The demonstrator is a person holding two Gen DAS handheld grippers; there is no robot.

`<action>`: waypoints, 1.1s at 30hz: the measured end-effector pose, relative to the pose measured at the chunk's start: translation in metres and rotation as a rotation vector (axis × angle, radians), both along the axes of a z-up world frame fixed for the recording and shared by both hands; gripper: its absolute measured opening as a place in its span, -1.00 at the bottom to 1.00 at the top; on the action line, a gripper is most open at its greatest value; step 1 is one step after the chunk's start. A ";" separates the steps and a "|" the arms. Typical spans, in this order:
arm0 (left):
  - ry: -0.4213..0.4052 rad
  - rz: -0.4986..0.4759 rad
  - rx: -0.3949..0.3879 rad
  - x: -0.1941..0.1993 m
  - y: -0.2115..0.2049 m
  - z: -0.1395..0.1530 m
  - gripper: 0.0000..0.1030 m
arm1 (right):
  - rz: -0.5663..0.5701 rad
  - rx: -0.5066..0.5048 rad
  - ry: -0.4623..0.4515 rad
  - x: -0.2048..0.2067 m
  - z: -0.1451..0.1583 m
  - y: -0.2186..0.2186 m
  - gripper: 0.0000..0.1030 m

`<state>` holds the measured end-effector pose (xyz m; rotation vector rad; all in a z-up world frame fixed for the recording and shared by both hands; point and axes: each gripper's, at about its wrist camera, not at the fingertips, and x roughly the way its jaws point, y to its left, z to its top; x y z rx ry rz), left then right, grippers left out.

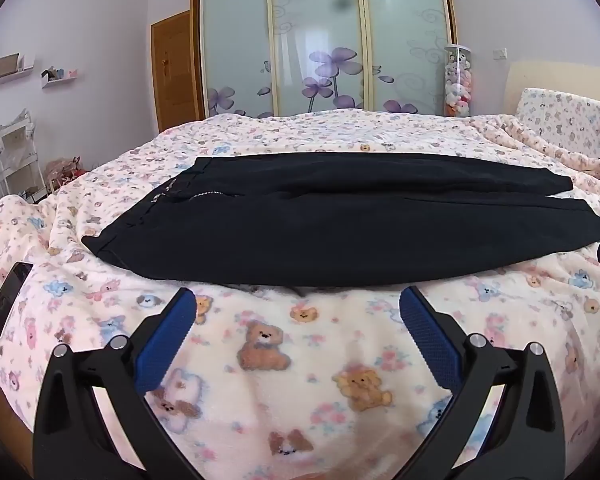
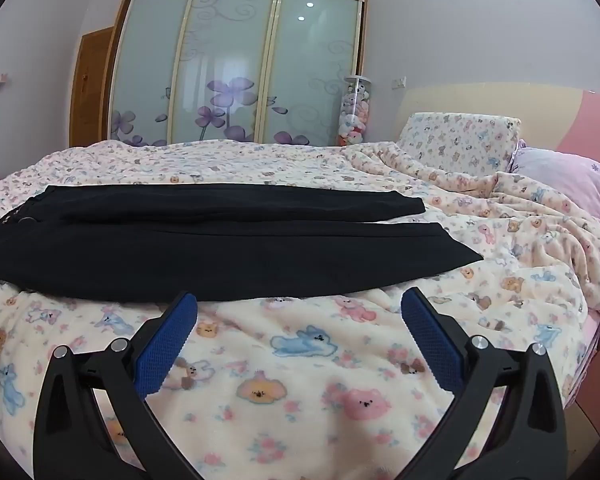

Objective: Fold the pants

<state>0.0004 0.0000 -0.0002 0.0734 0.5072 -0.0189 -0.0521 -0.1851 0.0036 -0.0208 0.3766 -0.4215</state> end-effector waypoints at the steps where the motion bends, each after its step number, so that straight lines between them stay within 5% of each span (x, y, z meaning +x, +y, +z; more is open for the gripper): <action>1: 0.000 0.002 0.000 0.000 0.000 0.000 0.97 | 0.000 -0.005 0.001 0.000 0.000 0.000 0.97; 33: 0.008 0.001 -0.019 0.000 0.001 0.000 0.97 | 0.000 0.003 0.004 0.001 -0.002 -0.001 0.97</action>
